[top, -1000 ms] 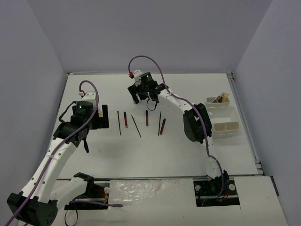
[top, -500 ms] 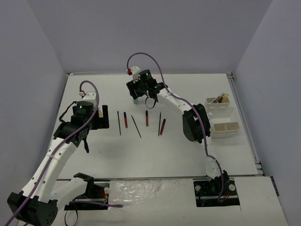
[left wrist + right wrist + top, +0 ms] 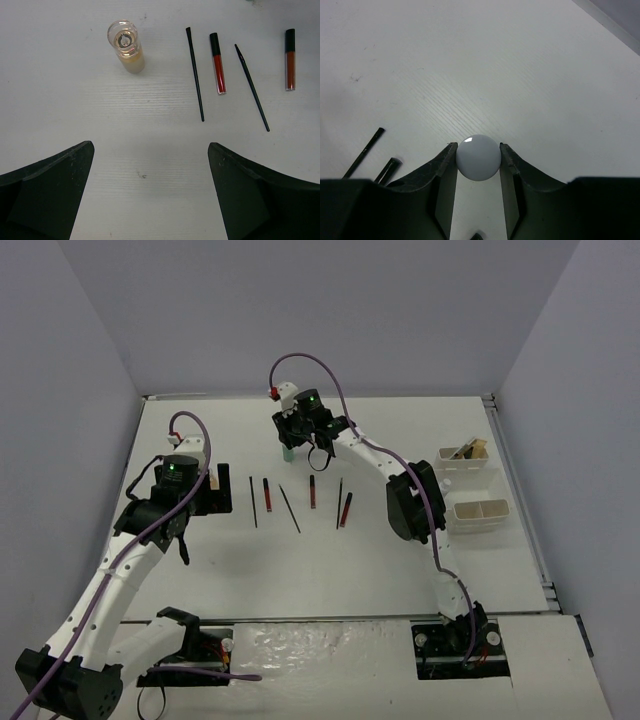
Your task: Organize the makeup
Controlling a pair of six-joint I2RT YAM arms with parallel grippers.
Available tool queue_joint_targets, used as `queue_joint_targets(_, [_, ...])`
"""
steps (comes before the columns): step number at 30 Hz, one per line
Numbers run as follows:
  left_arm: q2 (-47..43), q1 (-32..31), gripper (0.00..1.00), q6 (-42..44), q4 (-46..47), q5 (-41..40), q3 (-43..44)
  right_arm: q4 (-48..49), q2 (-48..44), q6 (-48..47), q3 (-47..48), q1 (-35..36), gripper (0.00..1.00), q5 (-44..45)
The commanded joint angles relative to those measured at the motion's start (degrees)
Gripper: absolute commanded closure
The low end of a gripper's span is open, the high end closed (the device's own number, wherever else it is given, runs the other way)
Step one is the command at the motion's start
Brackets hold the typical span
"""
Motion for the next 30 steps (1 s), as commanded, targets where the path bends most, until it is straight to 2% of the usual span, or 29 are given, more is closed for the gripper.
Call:
queue_joint_targets(1, [0.06,0.53,0.03,-0.6,1.33,0.02,1.81,3.98,-3.54,-0.68,1.1,0.45,0.97,0.16])
queue_joint_targets(8, [-0.1,0.53,0.03,-0.67,1.4,0.09,1.83,4.82,-13.08,0.1,-6.24,0.23,1.0,4.01])
queue_joint_targets(14, [-0.29,0.53,0.03,-0.69,1.42,0.54,1.92,5.56,-26.18,2.81,-19.08,-0.85,1.0,12.11])
queue_joint_targets(23, [-0.73,0.87,0.03,-0.78,1.4,1.23,1.92,3.04,-53.8,12.28,-44.22,-11.65,1.0,22.35])
queue_joint_targets(25, [-0.81,0.97,0.03,-0.78,1.42,1.33,1.84,1.79,-58.3,13.05,-47.53,-13.94,1.0,26.04])
queue_joint_targets(30, [-0.82,1.06,0.03,-0.86,1.5,1.57,1.83,-2.91,-68.97,18.08,-54.22,-20.12,1.0,28.31])
